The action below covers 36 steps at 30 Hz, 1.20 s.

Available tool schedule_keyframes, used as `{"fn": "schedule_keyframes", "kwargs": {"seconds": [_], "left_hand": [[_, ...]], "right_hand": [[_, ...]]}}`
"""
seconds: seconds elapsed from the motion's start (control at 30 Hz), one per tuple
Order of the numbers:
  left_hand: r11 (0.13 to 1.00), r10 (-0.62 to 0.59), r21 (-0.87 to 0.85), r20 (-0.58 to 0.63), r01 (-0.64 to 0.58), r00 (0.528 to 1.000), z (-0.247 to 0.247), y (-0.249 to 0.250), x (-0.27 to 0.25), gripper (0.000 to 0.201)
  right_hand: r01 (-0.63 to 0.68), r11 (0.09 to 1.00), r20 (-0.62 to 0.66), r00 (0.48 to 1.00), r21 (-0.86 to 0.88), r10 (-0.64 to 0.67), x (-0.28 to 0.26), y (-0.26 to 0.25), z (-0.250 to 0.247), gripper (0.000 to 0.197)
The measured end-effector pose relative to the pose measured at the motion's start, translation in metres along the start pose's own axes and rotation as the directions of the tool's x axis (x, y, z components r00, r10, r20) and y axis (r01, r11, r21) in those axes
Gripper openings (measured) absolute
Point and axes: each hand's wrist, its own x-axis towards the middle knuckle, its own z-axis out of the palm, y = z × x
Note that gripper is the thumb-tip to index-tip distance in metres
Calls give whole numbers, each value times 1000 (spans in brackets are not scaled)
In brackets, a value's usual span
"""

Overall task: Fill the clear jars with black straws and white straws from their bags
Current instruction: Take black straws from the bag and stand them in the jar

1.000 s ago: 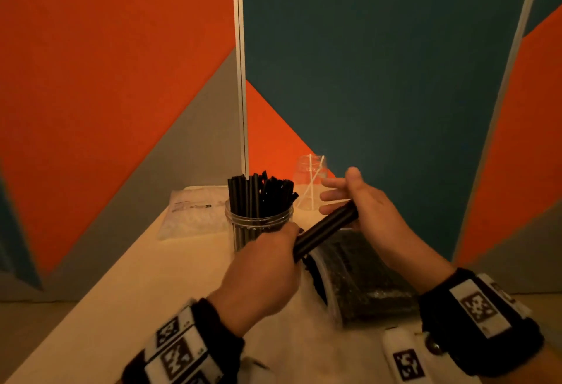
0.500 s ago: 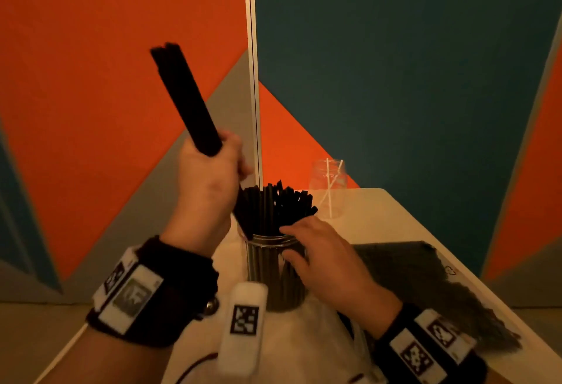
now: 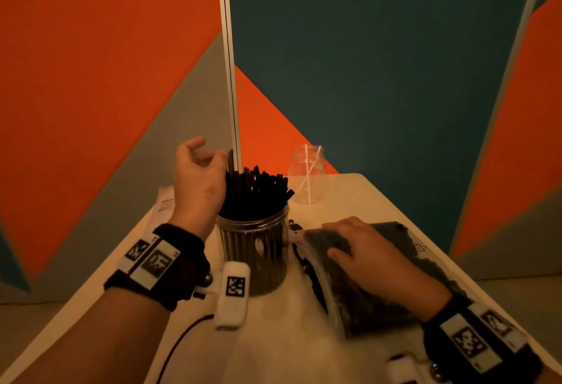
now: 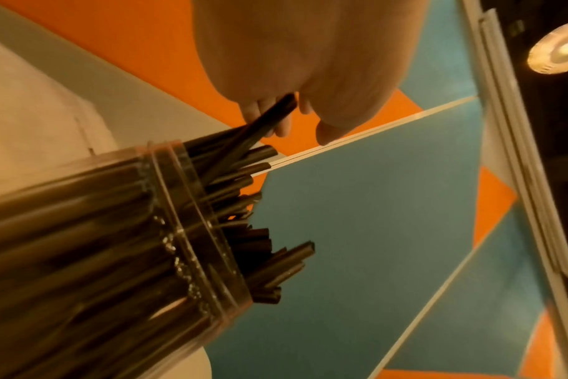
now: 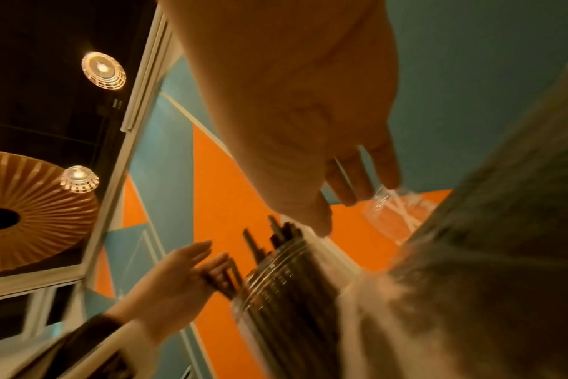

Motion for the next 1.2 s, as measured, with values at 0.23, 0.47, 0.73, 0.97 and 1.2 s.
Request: {"fn": "schedule_keyframes", "kwargs": {"seconds": [0.23, 0.47, 0.73, 0.97, 1.2], "left_hand": [[877, 442, 161, 98, -452, 892, 4, 29, -58, 17], [560, 6, 589, 701, -583, 713, 30, -10, -128, 21], [534, -30, 183, 980, -825, 197, 66, -56, -131, 47], [689, -149, 376, 910, -620, 387, 94, -71, -118, 25], [674, -385, 543, 837, -502, 389, 110, -67, -119, 17]], "right_hand": [[-287, 923, 326, 873, -257, 362, -26, 77, -6, 79], [-301, 918, 286, 884, -258, 370, -24, 89, 1, 97], [-286, 931, 334, 875, -229, 351, -15, 89, -2, 104], [-270, 940, 356, 874, -209, 330, -11, 93, 3, 99], [-270, 937, 353, 874, -222, 335, -9, 92, 4, 104]]}}
